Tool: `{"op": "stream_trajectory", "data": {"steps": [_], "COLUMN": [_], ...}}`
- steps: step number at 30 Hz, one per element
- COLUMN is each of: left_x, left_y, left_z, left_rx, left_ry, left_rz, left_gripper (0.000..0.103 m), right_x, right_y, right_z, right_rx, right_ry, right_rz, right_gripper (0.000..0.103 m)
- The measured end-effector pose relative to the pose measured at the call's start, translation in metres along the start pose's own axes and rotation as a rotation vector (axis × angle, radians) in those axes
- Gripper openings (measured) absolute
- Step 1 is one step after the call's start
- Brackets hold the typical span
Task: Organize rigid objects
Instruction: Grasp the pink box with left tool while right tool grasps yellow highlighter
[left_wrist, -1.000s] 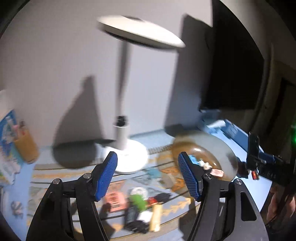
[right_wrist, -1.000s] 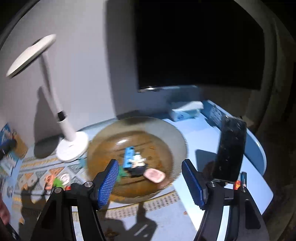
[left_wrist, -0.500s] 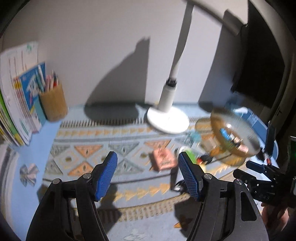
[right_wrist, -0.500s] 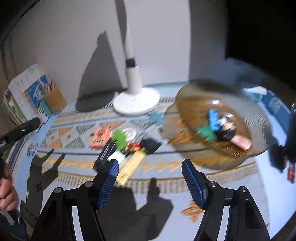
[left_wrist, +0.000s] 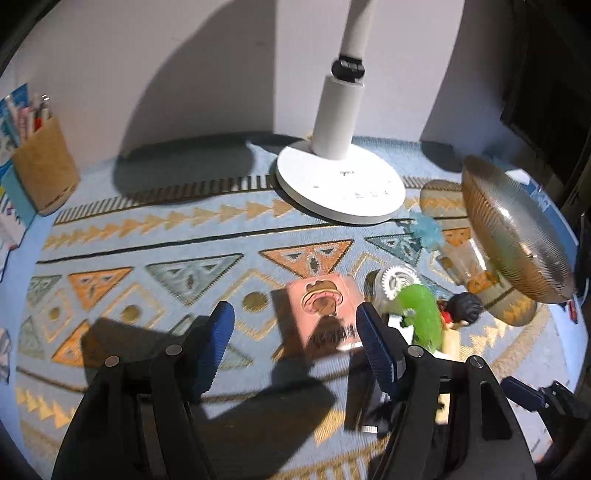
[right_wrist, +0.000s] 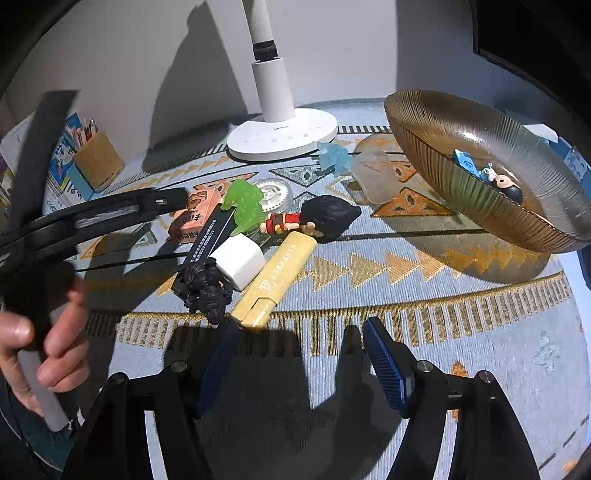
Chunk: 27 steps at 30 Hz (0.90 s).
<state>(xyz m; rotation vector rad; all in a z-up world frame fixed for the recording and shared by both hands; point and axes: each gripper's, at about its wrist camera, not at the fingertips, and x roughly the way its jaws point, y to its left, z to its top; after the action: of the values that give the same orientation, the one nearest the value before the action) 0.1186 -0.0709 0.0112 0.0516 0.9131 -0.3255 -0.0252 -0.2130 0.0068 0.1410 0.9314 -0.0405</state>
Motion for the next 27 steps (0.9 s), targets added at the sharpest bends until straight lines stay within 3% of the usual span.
{"op": "stream_trajectory", "data": {"steps": [10,14,15,17,19,21,24,27], "left_x": [0.023,0.028,0.027,0.024,0.021,0.018,0.014,0.013], "left_y": [-0.012,-0.012,-0.013,-0.012,-0.008,-0.003,0.004,0.008], "left_z": [0.002,0.0,0.0,-0.002,-0.004,-0.005,-0.008,-0.008], "left_rx": [0.028,0.045,0.046,0.05,0.042,0.024,0.002,-0.005], "left_ry": [0.019,0.028,0.025,0.018,0.014,0.012,0.015,0.012], "left_rz": [0.002,0.021,0.015,0.003,-0.016,-0.038,-0.039,-0.037], "left_gripper": [0.067,0.066,0.061,0.054,0.049,0.049,0.049,0.049], "right_x": [0.019,0.028,0.028,0.025,0.022,0.016,0.01,0.009], "right_y": [0.016,0.029,0.03,0.028,0.023,0.018,0.004,-0.012], "right_z": [0.005,0.009,0.009,0.007,0.005,0.002,-0.002,0.001], "right_rx": [-0.038,-0.075,-0.082,-0.076,-0.083,-0.095,-0.075,-0.035], "right_ry": [0.006,-0.001,-0.003,-0.011,-0.016,-0.023,-0.029,-0.015], "right_rz": [-0.014,-0.103,-0.113,-0.1,-0.098,-0.103,-0.133,-0.087], "right_gripper": [0.069,0.07,0.07,0.066,0.048,0.039,0.038,0.039]}}
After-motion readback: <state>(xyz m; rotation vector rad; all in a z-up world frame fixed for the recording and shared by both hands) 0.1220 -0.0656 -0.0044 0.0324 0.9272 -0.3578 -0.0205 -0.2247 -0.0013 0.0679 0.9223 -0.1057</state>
